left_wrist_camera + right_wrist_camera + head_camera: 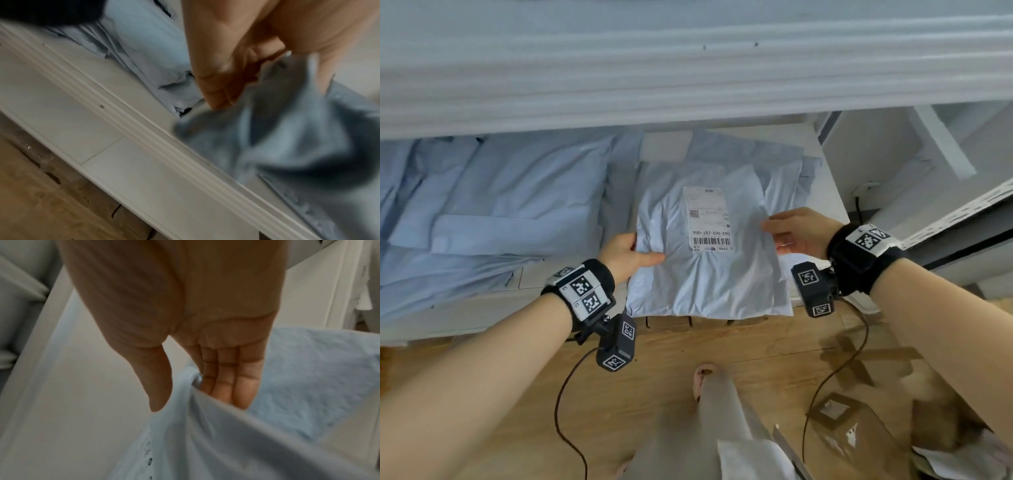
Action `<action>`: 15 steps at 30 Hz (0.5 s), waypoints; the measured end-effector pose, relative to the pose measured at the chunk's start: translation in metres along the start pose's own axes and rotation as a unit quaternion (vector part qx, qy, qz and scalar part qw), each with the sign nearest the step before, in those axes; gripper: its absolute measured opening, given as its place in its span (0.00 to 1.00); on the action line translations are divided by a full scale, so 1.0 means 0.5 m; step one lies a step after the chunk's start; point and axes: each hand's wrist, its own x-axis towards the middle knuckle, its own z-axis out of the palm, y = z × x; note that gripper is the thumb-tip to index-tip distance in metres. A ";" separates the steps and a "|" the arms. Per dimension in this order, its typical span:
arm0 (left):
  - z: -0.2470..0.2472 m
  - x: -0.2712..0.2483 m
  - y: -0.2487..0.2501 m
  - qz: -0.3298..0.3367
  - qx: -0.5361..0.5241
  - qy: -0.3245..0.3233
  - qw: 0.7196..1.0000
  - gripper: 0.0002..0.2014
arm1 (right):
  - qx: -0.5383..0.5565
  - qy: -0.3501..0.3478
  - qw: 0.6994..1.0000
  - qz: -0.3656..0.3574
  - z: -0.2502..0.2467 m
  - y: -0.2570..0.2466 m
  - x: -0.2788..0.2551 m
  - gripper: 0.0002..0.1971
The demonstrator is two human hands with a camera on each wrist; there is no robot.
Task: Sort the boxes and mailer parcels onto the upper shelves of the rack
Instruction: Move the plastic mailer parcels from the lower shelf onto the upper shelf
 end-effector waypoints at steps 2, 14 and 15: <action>-0.018 -0.031 -0.015 0.014 0.020 -0.006 1.000 0.10 | -0.035 0.001 0.999 0.008 0.029 0.010 -0.021 0.08; -0.153 -0.304 -0.106 0.133 0.103 0.038 0.985 0.13 | -0.017 0.080 0.996 -0.029 0.315 0.133 -0.185 0.17; -0.164 -0.329 -0.109 0.150 0.113 0.038 0.981 0.13 | -0.016 0.103 0.994 -0.031 0.336 0.149 -0.197 0.22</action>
